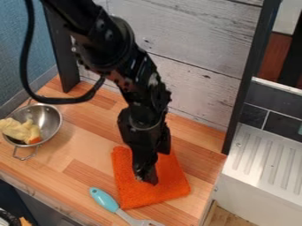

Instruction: Move the orange cloth to the right side of the table

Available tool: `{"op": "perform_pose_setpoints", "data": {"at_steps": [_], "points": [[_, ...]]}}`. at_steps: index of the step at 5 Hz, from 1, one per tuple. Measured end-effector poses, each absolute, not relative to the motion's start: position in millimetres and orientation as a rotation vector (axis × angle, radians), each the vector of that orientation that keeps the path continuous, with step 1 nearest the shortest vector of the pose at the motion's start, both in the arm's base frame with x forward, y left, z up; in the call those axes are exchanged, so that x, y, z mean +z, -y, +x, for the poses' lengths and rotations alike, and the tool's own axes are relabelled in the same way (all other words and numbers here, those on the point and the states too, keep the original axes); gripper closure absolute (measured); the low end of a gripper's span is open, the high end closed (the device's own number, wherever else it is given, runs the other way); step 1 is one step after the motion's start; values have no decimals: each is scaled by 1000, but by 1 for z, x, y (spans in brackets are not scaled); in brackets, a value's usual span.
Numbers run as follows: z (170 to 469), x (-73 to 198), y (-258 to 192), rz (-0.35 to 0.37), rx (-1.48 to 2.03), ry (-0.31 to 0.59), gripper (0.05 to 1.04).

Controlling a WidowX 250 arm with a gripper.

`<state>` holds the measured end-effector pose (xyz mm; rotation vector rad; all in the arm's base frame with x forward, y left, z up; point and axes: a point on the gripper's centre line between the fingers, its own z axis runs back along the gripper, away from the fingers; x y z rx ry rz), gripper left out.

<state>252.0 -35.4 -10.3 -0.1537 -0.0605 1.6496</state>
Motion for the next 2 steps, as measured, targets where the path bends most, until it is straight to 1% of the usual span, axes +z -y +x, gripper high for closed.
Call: {"op": "perform_pose_setpoints", "data": {"at_steps": [1,2], "points": [[258,17,36,-191,1625,120,83],[258,43,35,-214,1598,172,83]]}}
